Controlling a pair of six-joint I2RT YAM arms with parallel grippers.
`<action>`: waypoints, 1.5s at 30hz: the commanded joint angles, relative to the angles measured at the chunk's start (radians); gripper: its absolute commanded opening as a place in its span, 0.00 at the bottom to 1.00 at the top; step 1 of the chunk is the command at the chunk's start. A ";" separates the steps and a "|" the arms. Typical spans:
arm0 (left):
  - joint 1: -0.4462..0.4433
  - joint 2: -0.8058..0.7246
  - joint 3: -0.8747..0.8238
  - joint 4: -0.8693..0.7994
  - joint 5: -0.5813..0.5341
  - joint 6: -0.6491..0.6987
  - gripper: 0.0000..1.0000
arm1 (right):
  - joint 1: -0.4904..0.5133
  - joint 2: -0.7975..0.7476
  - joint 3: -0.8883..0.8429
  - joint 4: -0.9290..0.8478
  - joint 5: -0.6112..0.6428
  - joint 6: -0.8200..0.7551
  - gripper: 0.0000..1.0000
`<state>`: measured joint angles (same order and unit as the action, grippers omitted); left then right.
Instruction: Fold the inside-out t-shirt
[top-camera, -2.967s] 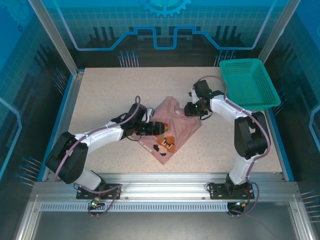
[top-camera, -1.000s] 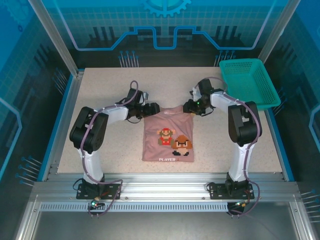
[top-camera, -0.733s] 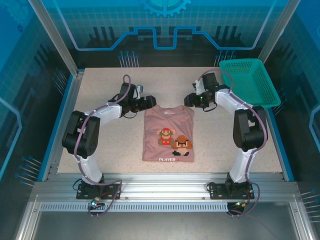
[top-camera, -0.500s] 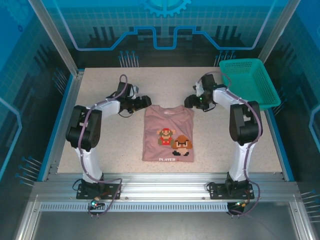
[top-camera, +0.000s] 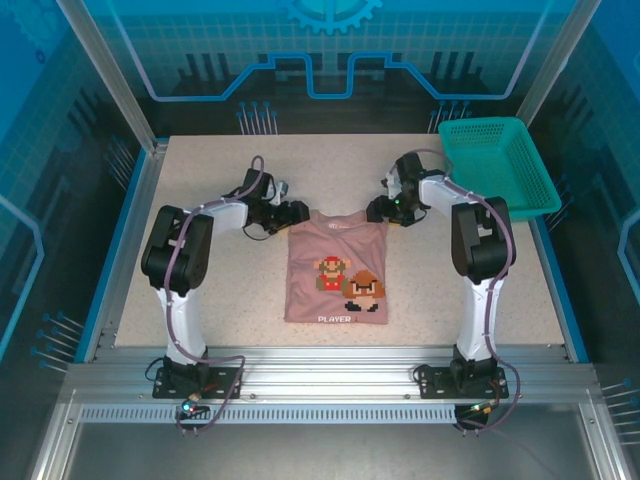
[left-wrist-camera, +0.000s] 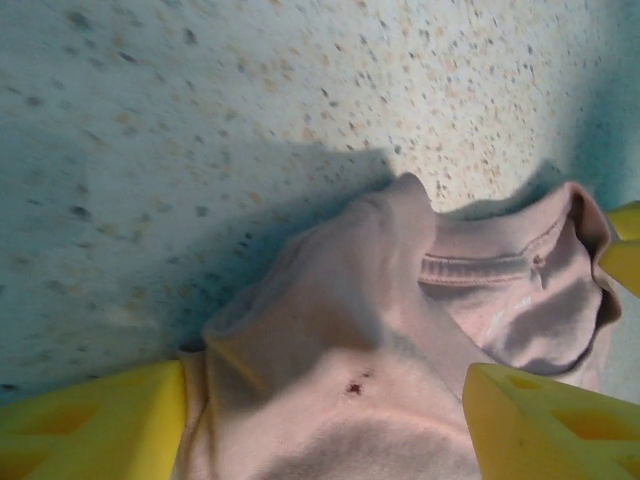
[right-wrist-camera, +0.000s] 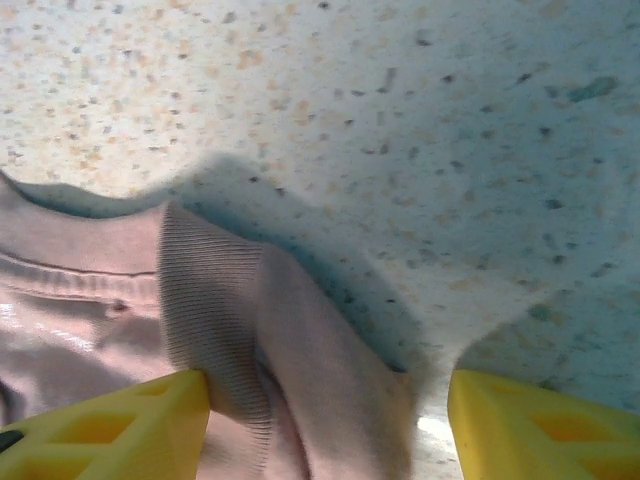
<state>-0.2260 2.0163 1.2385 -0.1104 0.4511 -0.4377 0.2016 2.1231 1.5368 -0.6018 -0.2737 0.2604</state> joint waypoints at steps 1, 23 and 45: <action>-0.029 0.025 -0.028 0.011 0.079 0.002 0.70 | 0.042 0.012 -0.037 -0.016 -0.074 -0.003 0.63; -0.040 0.036 -0.069 0.073 0.080 -0.029 0.31 | 0.061 0.006 -0.130 0.140 -0.255 0.072 0.43; 0.060 -0.029 -0.089 0.336 0.138 -0.156 0.00 | -0.027 -0.109 -0.130 0.408 -0.349 0.147 0.00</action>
<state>-0.1837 2.0338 1.1233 0.1543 0.5488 -0.5621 0.1848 2.0602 1.3643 -0.2535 -0.5716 0.3927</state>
